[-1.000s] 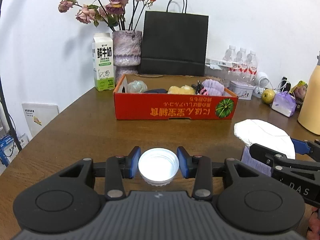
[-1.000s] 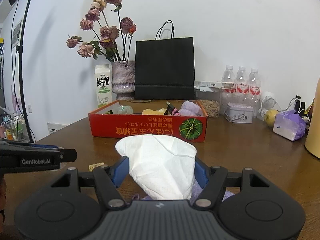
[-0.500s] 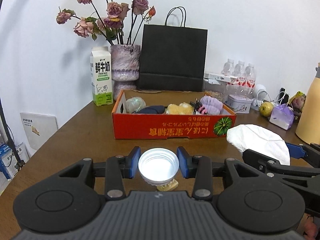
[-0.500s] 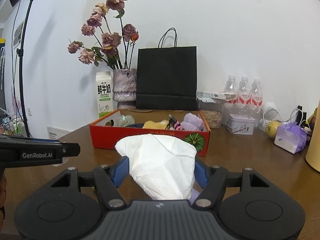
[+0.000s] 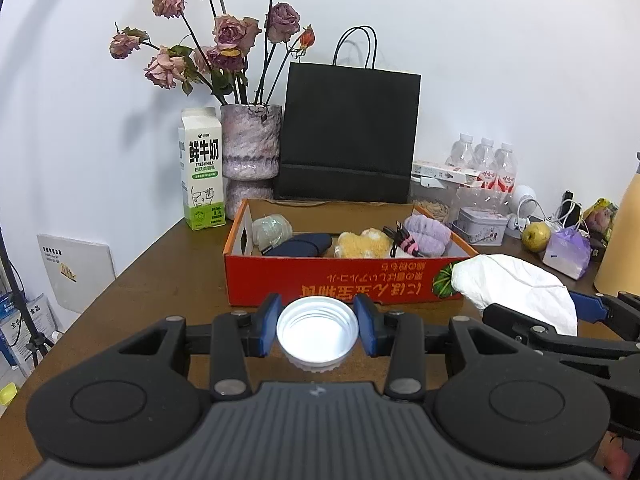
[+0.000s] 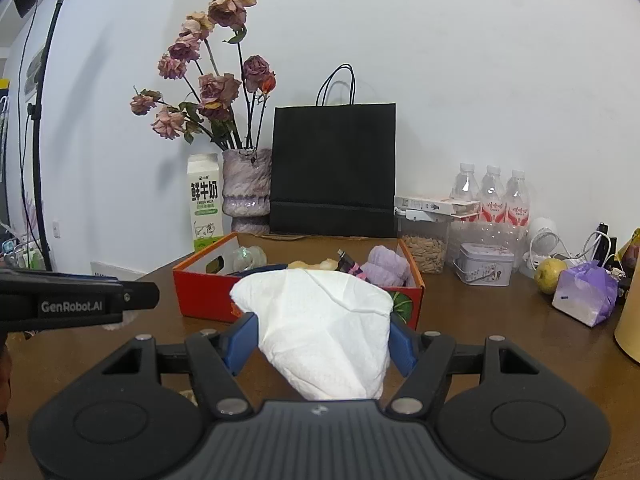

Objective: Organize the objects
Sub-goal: 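Carry the white cloth and bottle cap with both grippers toward the cardboard box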

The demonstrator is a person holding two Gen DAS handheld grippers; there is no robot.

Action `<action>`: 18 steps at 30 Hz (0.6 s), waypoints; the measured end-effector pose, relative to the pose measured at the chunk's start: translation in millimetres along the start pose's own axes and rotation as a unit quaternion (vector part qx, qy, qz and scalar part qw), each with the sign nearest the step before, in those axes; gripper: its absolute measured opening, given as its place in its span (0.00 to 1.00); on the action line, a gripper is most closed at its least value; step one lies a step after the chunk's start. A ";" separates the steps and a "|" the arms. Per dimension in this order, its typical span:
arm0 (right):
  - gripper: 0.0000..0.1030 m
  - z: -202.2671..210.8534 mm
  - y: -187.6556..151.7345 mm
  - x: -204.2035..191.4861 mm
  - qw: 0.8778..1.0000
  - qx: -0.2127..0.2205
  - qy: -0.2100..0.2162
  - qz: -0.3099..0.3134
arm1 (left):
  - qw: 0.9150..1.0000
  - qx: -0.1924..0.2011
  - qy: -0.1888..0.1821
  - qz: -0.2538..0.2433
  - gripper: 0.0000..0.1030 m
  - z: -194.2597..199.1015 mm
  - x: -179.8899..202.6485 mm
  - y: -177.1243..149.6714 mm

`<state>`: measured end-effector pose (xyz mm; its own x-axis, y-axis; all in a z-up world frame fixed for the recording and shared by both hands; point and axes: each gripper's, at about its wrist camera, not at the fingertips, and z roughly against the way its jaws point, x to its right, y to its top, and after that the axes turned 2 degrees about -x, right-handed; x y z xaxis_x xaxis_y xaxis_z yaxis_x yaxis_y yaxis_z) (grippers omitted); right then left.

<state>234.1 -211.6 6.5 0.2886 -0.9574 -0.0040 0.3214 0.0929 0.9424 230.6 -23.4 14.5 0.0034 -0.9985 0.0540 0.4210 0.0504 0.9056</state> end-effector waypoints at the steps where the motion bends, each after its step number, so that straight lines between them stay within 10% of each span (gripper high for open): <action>1: 0.65 -1.9 1.7 0.0 1.000 0.001 0.000 0.000 | 1.000 0.001 0.000 0.001 0.39 -1.9 -0.5 1.8; 18: 0.65 -42.7 29.1 -6.1 1.000 0.008 0.003 0.006 | 1.000 0.012 -0.005 0.022 0.39 -40.5 -8.3 29.9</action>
<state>280.2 -191.4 19.6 0.2979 -0.9546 0.0049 0.3027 0.0993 0.9479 279.9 -14.4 24.1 0.0119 -0.9951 0.0980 0.3987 0.0946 0.9122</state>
